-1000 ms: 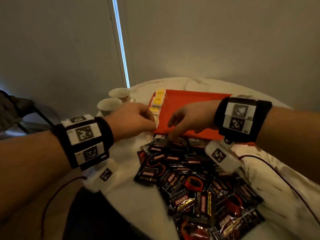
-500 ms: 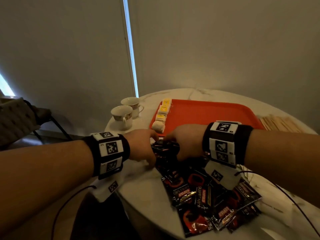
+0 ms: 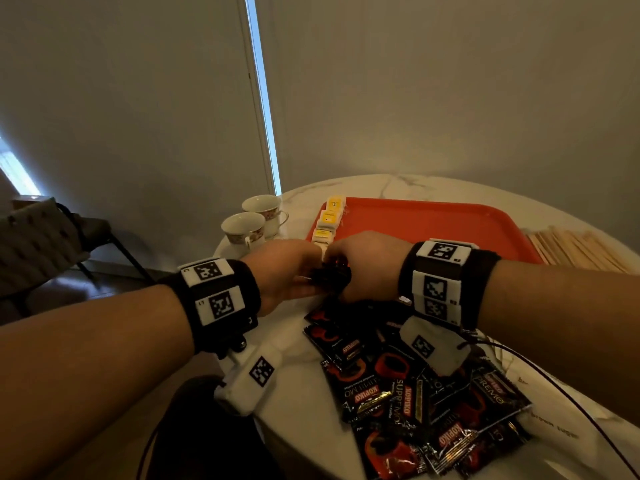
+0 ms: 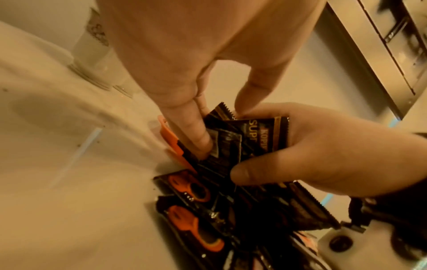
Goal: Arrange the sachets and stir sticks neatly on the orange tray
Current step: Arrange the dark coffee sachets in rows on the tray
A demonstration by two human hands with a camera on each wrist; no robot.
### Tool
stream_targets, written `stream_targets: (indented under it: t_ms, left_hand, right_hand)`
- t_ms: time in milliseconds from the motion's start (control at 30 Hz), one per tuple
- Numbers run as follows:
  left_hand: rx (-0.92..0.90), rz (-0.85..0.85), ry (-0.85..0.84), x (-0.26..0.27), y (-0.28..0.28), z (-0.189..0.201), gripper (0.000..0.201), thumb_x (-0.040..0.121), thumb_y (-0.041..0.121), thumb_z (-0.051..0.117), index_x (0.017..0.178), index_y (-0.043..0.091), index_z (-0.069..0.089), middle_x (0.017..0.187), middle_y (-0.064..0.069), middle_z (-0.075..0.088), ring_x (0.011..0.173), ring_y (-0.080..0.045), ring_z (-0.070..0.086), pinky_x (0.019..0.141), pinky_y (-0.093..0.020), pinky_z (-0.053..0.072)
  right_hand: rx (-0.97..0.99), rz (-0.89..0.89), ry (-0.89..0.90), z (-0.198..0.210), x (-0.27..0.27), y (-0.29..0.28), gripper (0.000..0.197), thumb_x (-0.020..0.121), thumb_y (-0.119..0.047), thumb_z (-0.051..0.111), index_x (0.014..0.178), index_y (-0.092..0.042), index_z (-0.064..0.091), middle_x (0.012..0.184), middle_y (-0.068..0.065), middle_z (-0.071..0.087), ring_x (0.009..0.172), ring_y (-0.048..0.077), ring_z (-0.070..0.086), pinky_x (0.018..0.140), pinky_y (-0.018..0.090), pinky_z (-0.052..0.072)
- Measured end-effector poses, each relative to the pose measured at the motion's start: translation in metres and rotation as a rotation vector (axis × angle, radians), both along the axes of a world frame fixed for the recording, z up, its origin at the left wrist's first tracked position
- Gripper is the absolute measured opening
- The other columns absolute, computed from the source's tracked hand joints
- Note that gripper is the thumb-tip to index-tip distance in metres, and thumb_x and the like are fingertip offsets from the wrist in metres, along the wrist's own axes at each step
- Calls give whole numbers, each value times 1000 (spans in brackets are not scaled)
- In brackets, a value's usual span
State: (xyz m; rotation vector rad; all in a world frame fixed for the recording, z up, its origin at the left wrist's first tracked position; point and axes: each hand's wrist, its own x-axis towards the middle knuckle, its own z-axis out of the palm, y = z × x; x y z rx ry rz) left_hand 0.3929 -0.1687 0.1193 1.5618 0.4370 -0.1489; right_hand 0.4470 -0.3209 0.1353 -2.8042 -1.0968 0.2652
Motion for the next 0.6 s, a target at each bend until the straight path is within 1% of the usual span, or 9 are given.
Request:
stream_targets:
  t_ms: [33,133,233,300,367,400,467,533,600]
  left_hand:
    - [-45,26,-17,-1,-1,0,17,93,2,56,106,4,66,113,-19,74,100,-30,76,84,-39,64]
    - [-104,64,-58,0,2,0,17,97,7,54,108,6,66,119,-23,73,103,-34,76,89,-45,63]
    - [-115,94,-76,-1,9,-2,23,100,14,59,119,3,65,118,-24,74,98,-34,77,80,-38,65]
    - [-74,89,-81,-2,13,-2,23,101,20,62,119,6,65,111,-21,74,93,-30,78,77,-36,65]
    - [2,82,-66,-4,15,-3,23,101,29,64,112,9,66,97,-13,69,84,-27,74,74,-37,64]
    - [27,71,-54,-4,15,-3,26,100,34,65,110,10,66,96,-10,66,83,-27,71,73,-38,63]
    - [37,27,-38,-5,14,-3,32,99,40,63,111,11,68,99,-11,66,83,-28,69,73,-39,62]
    - [2,-11,-67,-4,10,-2,30,102,38,58,116,14,70,107,-14,72,87,-29,74,76,-41,64]
    - [-28,-22,-104,0,6,0,28,105,33,54,121,16,70,116,-17,74,95,-33,77,81,-44,64]
  right_hand:
    - [27,-13,-2,0,1,0,49,85,-32,77,132,-29,62,110,-5,68,95,16,64,80,29,55]
    - [121,-59,-28,2,3,-4,39,88,-28,73,126,-27,66,110,-4,68,94,16,63,76,27,53]
    - [208,-104,-50,7,5,-9,37,90,-27,70,127,-28,66,111,-5,67,92,14,62,65,22,47]
    - [289,-138,-19,12,6,-12,35,90,-26,69,125,-26,68,108,-5,68,87,11,63,62,20,49]
    - [393,-190,46,18,7,-14,35,90,-24,70,125,-25,68,103,-5,69,84,10,67,63,22,56]
    - [451,-219,90,20,8,-15,36,89,-22,71,125,-25,68,99,-6,69,82,10,69,64,24,60]
    - [548,-264,188,24,9,-15,38,87,-20,73,125,-25,67,92,-6,70,78,12,72,66,27,63]
    - [600,-308,277,24,10,-14,41,85,-17,75,125,-24,67,90,-1,72,76,14,74,64,27,63]
    - [638,-341,328,21,11,-13,49,84,-14,76,130,-23,63,92,3,73,75,18,76,62,30,63]
